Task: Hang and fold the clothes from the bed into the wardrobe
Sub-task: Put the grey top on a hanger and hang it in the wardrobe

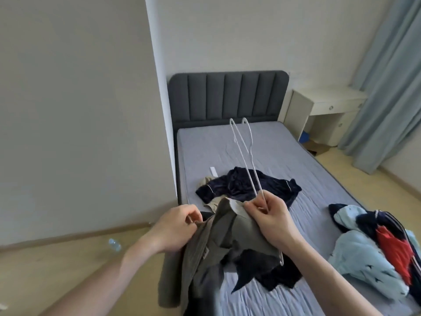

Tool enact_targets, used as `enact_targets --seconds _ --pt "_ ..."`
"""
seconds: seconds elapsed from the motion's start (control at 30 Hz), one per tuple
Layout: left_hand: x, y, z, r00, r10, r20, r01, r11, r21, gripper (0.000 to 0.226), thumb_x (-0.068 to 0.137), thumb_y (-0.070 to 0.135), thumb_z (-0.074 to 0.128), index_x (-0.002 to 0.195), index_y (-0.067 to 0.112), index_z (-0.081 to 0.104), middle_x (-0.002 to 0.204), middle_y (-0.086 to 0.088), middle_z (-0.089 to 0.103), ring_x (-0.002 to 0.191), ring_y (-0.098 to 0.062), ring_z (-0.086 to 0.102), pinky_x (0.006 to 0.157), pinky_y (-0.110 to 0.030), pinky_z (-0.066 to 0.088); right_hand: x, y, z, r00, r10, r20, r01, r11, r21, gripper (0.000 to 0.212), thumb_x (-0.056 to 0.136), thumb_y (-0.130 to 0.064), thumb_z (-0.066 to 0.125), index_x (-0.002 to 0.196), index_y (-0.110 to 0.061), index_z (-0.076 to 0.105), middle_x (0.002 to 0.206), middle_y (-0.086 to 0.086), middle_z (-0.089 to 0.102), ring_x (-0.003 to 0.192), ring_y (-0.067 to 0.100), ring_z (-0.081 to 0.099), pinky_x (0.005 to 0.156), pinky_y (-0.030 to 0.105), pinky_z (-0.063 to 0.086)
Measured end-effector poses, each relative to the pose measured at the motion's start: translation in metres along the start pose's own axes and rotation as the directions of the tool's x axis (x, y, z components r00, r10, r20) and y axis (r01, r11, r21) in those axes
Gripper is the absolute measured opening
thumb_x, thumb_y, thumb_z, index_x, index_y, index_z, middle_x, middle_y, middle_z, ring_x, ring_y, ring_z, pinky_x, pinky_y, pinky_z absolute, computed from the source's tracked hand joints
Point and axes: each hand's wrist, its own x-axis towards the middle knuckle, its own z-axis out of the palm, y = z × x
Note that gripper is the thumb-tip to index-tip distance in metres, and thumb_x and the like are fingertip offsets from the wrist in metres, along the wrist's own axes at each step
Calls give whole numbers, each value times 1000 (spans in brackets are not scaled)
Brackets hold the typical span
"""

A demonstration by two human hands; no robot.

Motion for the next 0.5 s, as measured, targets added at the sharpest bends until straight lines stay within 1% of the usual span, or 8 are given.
enact_targets --seconds 0.03,0.1,0.17,0.23,0.3,0.33,0.43,0.5 --pt "-6 4 -1 999 30 -11 -31 997 -77 15 88 28 56 94 39 65 93 20 68 88 1 63 79 -22 52 6 -12 1 1000 -15 0 15 1000 3 50 91 -20 73 67 -18 30 59 -12 49 61 7 44 60 20 41" --pt "-18 14 2 992 116 51 -100 963 -250 30 86 39 61 112 52 60 112 27 66 106 7 61 86 -8 48 16 -33 5 999 -29 28 29 1000 1 50 90 -24 72 68 -17 28 59 -8 46 61 9 41 63 27 41" --pt "-22 24 11 985 167 43 -150 952 -266 44 81 46 67 120 58 52 117 32 62 110 11 58 85 -2 44 22 -50 10 997 -40 70 40 999 4 49 89 -28 72 68 -20 28 60 -8 42 61 11 36 64 32 39" --pt "-15 29 15 977 183 -107 -203 954 -221 35 81 50 70 114 51 56 108 24 66 99 7 62 80 -10 49 27 -62 13 995 -35 92 34 999 9 50 90 -30 72 67 -22 28 62 -5 39 61 11 34 62 30 37" --pt "-7 30 10 961 162 -226 -212 953 -217 13 86 43 70 92 35 62 91 12 64 83 -1 62 72 -24 49 32 -70 12 994 -24 105 22 1000 17 51 92 -30 72 66 -24 28 62 -5 37 59 9 32 56 23 34" --pt "-4 27 6 952 155 -264 -209 960 -187 16 89 41 70 84 29 60 85 9 60 78 -5 60 68 -25 45 34 -72 10 993 -22 113 21 1000 8 52 92 -29 72 66 -25 28 60 -7 35 58 8 31 54 20 33" --pt "-1 11 -6 935 180 -305 -207 976 -61 25 89 41 74 77 22 63 84 7 57 76 -10 57 70 -30 46 36 -71 1 990 9 143 2 997 -79 51 94 -29 71 65 -25 29 60 -7 34 58 9 31 57 25 32" --pt "-3 2 -17 945 167 -282 -204 974 -104 22 85 39 79 80 19 71 85 6 66 79 -13 62 76 -36 51 34 -67 -3 987 38 155 -12 986 -167 49 94 -33 69 66 -25 29 60 -4 37 58 10 33 61 32 34"
